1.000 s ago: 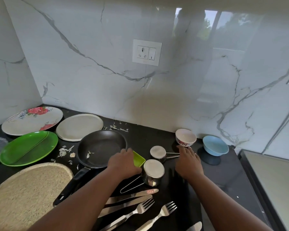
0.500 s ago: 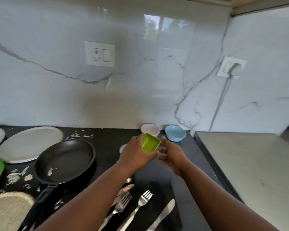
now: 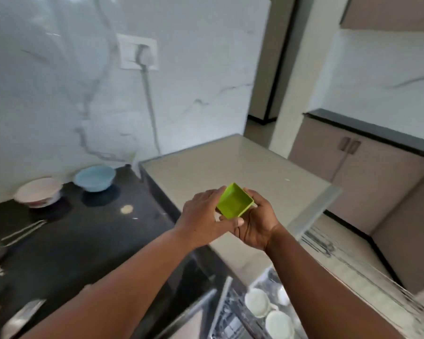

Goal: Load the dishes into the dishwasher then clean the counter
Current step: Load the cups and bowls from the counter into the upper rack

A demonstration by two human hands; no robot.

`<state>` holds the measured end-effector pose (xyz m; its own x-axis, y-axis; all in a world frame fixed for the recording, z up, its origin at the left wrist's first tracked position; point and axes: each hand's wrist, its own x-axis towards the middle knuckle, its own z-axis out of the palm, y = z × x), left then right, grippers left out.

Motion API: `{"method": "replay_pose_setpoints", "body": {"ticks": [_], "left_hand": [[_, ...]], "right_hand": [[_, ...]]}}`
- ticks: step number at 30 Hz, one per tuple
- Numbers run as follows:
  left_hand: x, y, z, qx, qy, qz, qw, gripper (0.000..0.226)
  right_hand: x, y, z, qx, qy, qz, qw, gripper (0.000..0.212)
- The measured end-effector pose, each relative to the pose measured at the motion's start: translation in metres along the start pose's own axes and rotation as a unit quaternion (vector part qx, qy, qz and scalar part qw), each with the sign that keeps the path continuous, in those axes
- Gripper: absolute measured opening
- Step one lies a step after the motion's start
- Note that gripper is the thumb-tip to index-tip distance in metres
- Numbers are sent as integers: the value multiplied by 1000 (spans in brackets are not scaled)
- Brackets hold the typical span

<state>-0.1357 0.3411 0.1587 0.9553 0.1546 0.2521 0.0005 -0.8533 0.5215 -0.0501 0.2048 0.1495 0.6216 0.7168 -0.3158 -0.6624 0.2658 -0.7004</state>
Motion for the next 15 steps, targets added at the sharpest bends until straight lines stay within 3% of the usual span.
{"method": "replay_pose_setpoints", "body": {"ticks": [3,8,12,15], "left_hand": [[31,53,71,28,-38,48,998,88],[73,111,184,142,-155,109,972,98],[91,135,229,189,-173,147,956,79],[90,149,259,187,-177,222,941,68]], "right_hand": [[-26,-42,-98,70,89,-42,993,59],[-67,-83,-254,149,269,-59,950,46],[-82,-75,-343,205,382,-43,900,58],[-75,-54,-378,181,423,5,888,54]]}}
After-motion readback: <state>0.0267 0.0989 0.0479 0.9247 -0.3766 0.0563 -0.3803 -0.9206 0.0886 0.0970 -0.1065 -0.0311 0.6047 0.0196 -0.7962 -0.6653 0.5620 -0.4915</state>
